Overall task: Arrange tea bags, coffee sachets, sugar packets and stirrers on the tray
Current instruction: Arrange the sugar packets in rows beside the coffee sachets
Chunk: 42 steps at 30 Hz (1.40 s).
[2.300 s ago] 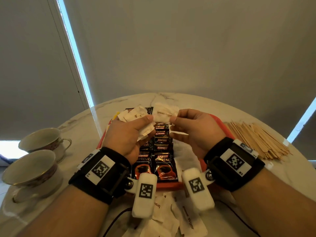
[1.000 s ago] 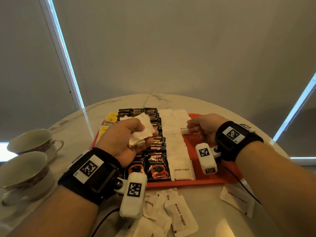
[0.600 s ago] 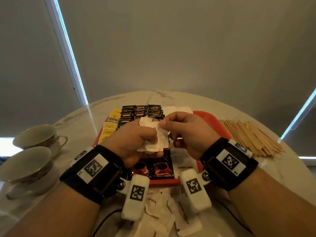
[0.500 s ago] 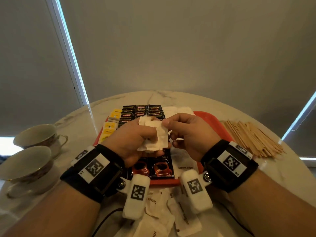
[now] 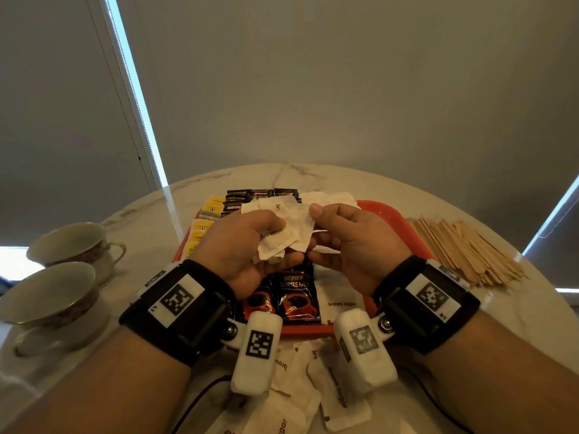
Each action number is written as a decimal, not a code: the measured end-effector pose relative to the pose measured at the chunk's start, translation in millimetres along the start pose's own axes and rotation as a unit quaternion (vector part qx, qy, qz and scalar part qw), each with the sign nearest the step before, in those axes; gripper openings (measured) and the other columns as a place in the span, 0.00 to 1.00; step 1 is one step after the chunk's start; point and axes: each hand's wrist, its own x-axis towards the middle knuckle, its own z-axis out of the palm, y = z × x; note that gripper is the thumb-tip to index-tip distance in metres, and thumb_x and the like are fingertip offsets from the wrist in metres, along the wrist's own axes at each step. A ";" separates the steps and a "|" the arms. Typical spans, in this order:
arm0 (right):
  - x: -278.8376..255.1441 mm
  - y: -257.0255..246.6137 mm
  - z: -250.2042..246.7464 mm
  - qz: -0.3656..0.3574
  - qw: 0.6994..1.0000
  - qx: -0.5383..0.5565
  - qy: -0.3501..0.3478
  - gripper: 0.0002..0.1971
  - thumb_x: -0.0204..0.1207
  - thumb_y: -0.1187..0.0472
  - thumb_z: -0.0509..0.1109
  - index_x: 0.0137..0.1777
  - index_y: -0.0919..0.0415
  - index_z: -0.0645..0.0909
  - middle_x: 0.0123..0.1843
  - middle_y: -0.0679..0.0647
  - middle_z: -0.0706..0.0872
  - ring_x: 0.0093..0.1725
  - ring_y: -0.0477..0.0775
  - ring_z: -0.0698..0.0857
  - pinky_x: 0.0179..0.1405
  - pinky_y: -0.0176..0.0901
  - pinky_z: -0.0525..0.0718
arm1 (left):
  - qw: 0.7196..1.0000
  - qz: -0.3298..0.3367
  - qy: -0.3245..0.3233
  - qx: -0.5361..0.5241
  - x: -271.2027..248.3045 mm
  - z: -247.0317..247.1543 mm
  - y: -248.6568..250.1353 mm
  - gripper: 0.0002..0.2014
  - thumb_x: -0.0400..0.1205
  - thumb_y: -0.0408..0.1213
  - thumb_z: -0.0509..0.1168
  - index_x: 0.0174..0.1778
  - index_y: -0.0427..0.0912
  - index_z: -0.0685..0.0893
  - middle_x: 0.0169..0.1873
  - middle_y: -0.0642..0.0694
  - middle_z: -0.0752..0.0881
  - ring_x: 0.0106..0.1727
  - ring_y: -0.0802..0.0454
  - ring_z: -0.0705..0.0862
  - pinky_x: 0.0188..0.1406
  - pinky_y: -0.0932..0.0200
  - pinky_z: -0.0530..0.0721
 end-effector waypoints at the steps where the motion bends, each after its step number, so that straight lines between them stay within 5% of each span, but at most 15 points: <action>1: 0.1 0.0 -0.9 -0.001 1.000 -0.013 -0.003 0.07 0.79 0.60 0.76 0.53 0.63 0.85 0.42 0.56 0.90 0.38 0.50 0.88 0.38 0.43 0.89 | 1.000 -0.002 0.006 -0.006 0.4 -0.6 0.2 0.11 0.86 0.25 0.64 0.62 0.38 0.85 0.50 0.34 0.94 0.46 0.36 0.95 0.28 0.51 0.91; 7: 0.2 1.1 -2.1 -0.010 0.999 -0.045 0.015 0.07 0.75 0.64 0.79 0.50 0.66 0.86 0.44 0.62 0.90 0.44 0.55 0.89 0.47 0.49 0.91 | 1.000 0.009 -0.004 0.023 0.1 -0.6 -1.7 0.10 0.86 0.24 0.65 0.57 0.41 0.86 0.40 0.41 0.95 0.39 0.43 0.95 0.33 0.48 0.94; 9: -0.1 1.2 -1.4 -0.009 0.999 -0.035 0.021 0.07 0.75 0.64 0.79 0.47 0.66 0.86 0.44 0.62 0.91 0.44 0.56 0.90 0.48 0.50 0.92 | 0.999 0.017 -0.013 0.045 0.3 -0.5 -3.3 0.11 0.85 0.23 0.66 0.58 0.42 0.86 0.44 0.40 0.95 0.42 0.42 0.96 0.36 0.47 0.94; 15: 0.3 -0.1 -0.5 -0.006 0.999 -0.004 0.034 0.07 0.76 0.63 0.79 0.44 0.61 0.82 0.32 0.51 0.89 0.30 0.46 0.88 0.35 0.41 0.89 | 0.998 0.028 0.020 0.043 4.7 -2.0 -2.9 0.12 0.85 0.23 0.69 0.62 0.39 0.86 0.49 0.37 0.95 0.45 0.39 0.96 0.29 0.50 0.92; 19: 2.2 -0.6 -1.7 -0.004 0.998 0.039 0.047 0.06 0.78 0.62 0.77 0.48 0.61 0.81 0.37 0.53 0.91 0.32 0.46 0.89 0.32 0.40 0.88 | 0.997 0.029 0.073 -0.002 12.6 -10.4 2.5 0.15 0.85 0.24 0.69 0.67 0.37 0.81 0.55 0.32 0.90 0.47 0.38 0.93 0.25 0.53 0.90; 23: 1.7 0.6 -1.3 -0.013 0.997 0.064 0.045 0.06 0.82 0.65 0.73 0.55 0.62 0.79 0.37 0.54 0.91 0.32 0.46 0.89 0.35 0.42 0.91 | 0.997 0.032 0.071 -0.001 15.2 -14.1 2.9 0.14 0.84 0.29 0.73 0.65 0.37 0.83 0.46 0.34 0.93 0.35 0.46 0.92 0.23 0.57 0.87; 27: 1.7 2.9 1.3 -0.041 0.995 0.083 0.041 0.07 0.82 0.69 0.72 0.56 0.62 0.81 0.45 0.60 0.92 0.40 0.53 0.91 0.38 0.45 0.92 | 0.999 0.030 0.000 0.032 9.4 -9.3 0.1 0.10 0.80 0.40 0.77 0.54 0.42 0.89 0.42 0.42 0.94 0.35 0.51 0.89 0.25 0.59 0.85; 30: 2.1 6.4 3.6 -0.055 0.995 0.061 0.049 0.09 0.81 0.68 0.72 0.59 0.66 0.81 0.44 0.58 0.92 0.42 0.53 0.91 0.40 0.42 0.90 | 0.994 0.047 -0.060 0.078 4.8 -6.9 -4.7 0.23 0.67 0.47 0.81 0.57 0.44 0.90 0.46 0.46 0.95 0.41 0.53 0.90 0.29 0.60 0.85; 33: 0.9 7.3 6.2 -0.042 0.998 0.041 0.035 0.11 0.79 0.67 0.74 0.60 0.63 0.82 0.45 0.55 0.92 0.42 0.50 0.91 0.39 0.38 0.88 | 0.987 0.087 -0.036 0.128 9.0 -9.3 -9.4 0.24 0.67 0.38 0.83 0.60 0.43 0.89 0.46 0.45 0.95 0.43 0.52 0.91 0.29 0.59 0.84; 38: -1.0 4.2 4.0 -0.013 0.999 -0.029 0.011 0.16 0.72 0.67 0.79 0.59 0.60 0.86 0.57 0.61 0.92 0.54 0.55 0.90 0.56 0.51 0.84 | 0.976 0.126 -0.021 0.176 11.5 -14.7 -7.5 0.18 0.72 0.30 0.81 0.58 0.41 0.89 0.47 0.43 0.95 0.42 0.49 0.92 0.29 0.58 0.85; 42: -1.9 3.5 3.3 -0.015 0.998 -0.048 0.033 0.05 0.76 0.64 0.78 0.50 0.61 0.88 0.47 0.59 0.94 0.42 0.49 0.91 0.40 0.39 0.88 | 0.972 0.137 -0.031 0.189 10.9 -13.6 -7.9 0.16 0.74 0.26 0.80 0.57 0.40 0.90 0.45 0.42 0.94 0.41 0.48 0.92 0.29 0.56 0.85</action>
